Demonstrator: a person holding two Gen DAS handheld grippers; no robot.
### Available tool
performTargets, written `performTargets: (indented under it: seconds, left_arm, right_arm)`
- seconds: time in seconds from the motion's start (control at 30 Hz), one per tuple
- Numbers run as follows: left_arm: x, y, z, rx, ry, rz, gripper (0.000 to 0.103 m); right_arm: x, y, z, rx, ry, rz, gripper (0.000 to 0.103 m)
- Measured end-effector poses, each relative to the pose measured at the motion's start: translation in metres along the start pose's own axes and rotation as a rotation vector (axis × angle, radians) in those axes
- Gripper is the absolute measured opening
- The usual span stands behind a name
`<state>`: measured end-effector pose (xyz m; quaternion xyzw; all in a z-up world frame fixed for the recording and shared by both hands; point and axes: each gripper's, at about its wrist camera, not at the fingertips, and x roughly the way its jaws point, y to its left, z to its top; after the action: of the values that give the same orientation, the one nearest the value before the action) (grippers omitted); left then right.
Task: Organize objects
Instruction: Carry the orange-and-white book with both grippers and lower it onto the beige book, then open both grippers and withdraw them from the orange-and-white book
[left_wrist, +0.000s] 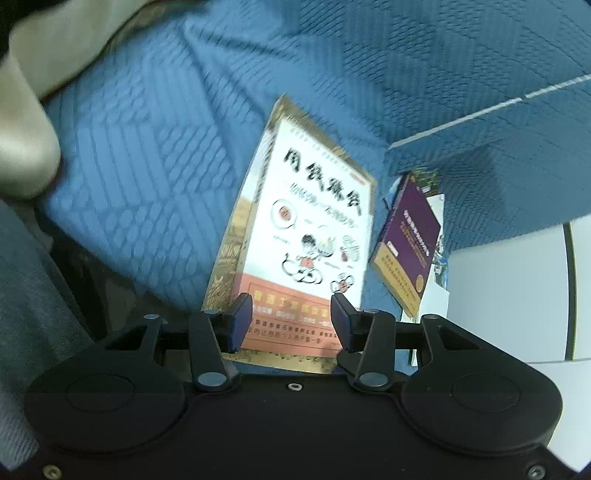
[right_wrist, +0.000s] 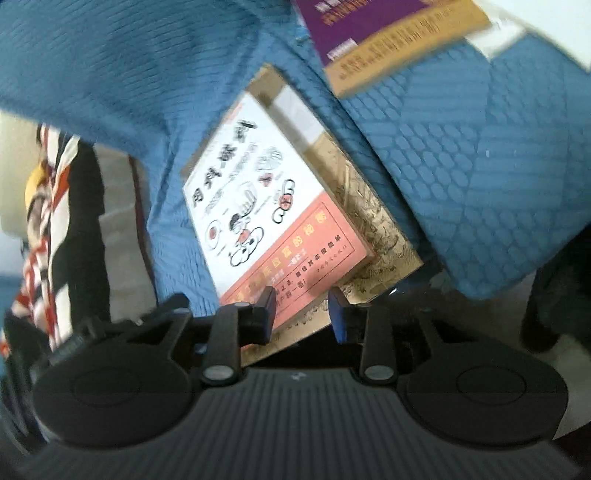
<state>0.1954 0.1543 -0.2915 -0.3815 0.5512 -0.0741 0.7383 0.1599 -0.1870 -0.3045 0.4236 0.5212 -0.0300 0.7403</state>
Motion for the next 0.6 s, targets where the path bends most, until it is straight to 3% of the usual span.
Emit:
performTargets:
  seconds: [0.47, 0.6]
  left_arm:
    - [-0.082, -0.106, -0.030, 0.311, -0.155, -0.009, 0.044]
    - [-0.103, -0.134, -0.050, 0.420, -0.215, 0.032, 0.045]
  right_arm:
    - [-0.118, 0.060, 0.002, -0.337, -0.254, 0.015, 0.035]
    - [-0.149, 0.066, -0.005, -0.389, -0.306, 0.010, 0.035]
